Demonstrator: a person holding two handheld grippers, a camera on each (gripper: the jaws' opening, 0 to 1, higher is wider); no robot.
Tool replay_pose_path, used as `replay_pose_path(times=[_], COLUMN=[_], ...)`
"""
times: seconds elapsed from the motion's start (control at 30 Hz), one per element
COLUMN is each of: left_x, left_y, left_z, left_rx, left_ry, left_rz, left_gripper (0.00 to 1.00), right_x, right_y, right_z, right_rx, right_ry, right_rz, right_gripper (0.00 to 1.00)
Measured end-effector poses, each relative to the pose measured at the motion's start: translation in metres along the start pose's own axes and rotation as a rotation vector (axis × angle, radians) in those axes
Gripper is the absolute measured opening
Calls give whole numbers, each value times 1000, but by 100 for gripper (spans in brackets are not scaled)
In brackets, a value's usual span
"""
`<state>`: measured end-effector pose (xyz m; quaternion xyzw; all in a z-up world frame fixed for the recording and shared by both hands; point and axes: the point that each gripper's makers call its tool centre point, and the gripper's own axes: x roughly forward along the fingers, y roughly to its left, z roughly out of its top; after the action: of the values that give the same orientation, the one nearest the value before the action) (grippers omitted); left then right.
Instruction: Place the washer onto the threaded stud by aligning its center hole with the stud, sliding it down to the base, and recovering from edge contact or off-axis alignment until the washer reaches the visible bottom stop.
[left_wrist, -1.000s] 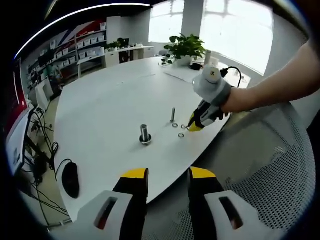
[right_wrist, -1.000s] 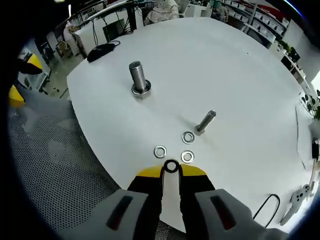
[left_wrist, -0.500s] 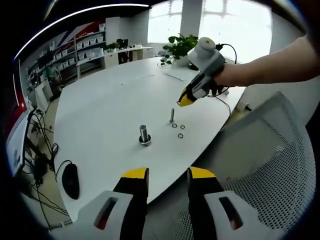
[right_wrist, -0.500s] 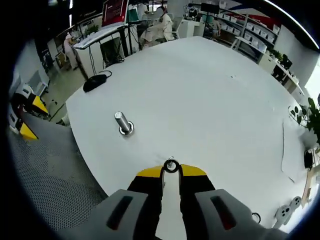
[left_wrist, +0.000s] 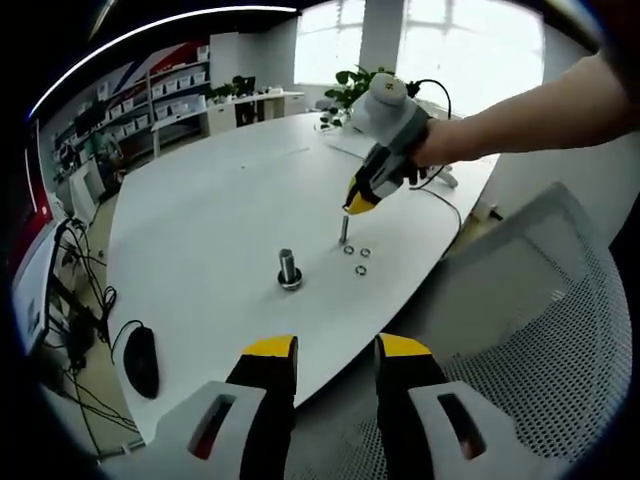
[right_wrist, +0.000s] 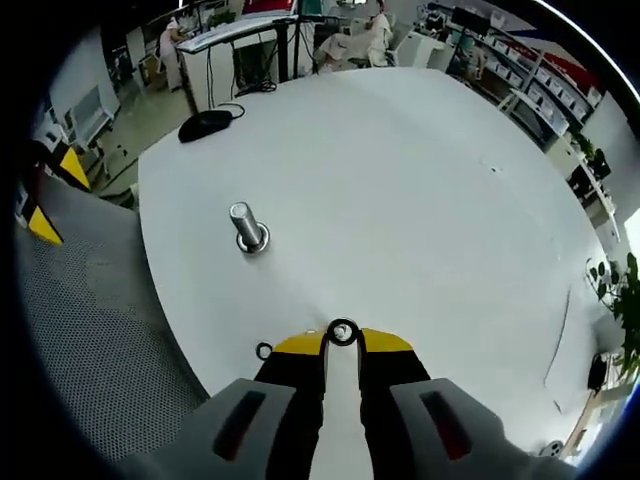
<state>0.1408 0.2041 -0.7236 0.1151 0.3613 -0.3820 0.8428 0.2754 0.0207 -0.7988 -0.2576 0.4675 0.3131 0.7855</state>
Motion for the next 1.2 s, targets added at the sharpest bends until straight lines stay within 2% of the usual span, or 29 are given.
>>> replay_pose_path(times=[0.33,0.43,0.63,1.2], left_x=[1,1,1,1], left_y=[0,0,0,2], left_z=[-2,-3,-4,-7], left_rx=[5,4,7,6], left_ry=[10,12,19,31], left_rz=[5,6,8,19], left_gripper=[29,29,29,29], right_x=[9,12,20,55], right_y=[-3,-2,2,0], right_z=[-2,-3,-8,-26], right_rx=[-36,-13,-30,9], right_ry=[32,41,62,135], right_rz=[3,18,32,64], right_gripper=[14,14,14,14])
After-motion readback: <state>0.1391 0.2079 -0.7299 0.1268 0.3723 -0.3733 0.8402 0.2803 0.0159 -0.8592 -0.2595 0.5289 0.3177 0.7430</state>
